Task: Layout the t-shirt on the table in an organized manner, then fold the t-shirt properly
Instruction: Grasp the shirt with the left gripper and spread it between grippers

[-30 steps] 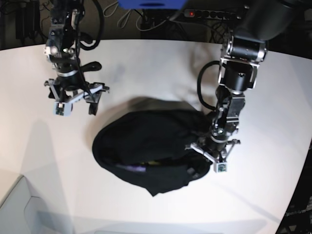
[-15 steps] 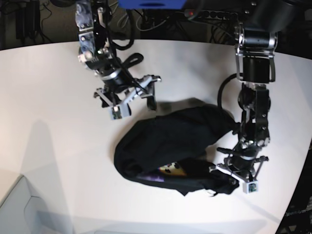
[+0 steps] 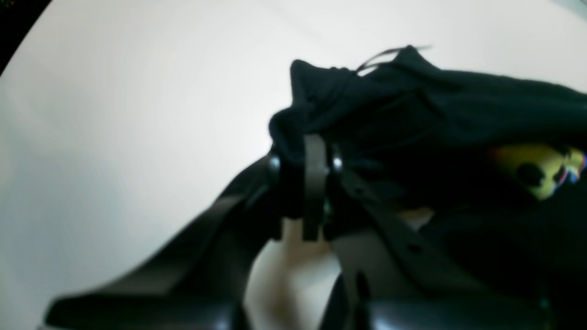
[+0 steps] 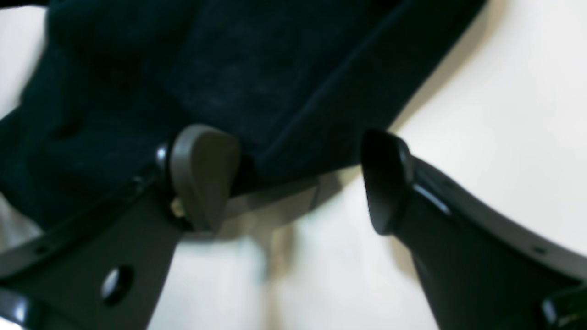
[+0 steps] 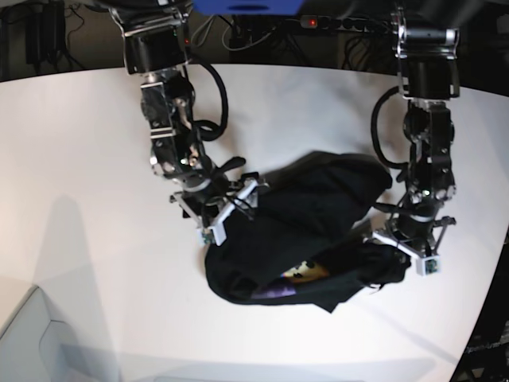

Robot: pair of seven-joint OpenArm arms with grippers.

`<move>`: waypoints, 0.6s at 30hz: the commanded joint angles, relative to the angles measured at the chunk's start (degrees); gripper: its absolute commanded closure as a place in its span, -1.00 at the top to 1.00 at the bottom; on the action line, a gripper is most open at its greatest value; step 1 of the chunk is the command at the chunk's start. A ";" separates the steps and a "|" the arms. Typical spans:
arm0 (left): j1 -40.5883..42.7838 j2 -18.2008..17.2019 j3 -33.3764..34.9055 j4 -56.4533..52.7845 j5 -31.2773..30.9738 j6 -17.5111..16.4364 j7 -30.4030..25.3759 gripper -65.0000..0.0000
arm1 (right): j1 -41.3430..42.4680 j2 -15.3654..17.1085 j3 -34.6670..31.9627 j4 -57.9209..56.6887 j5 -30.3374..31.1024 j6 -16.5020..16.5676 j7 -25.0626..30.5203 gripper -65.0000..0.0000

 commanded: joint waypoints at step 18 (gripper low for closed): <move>10.80 -9.40 -2.08 11.94 -0.08 0.17 -0.68 -0.98 | 9.88 9.28 15.85 -0.68 0.47 0.44 6.57 -1.00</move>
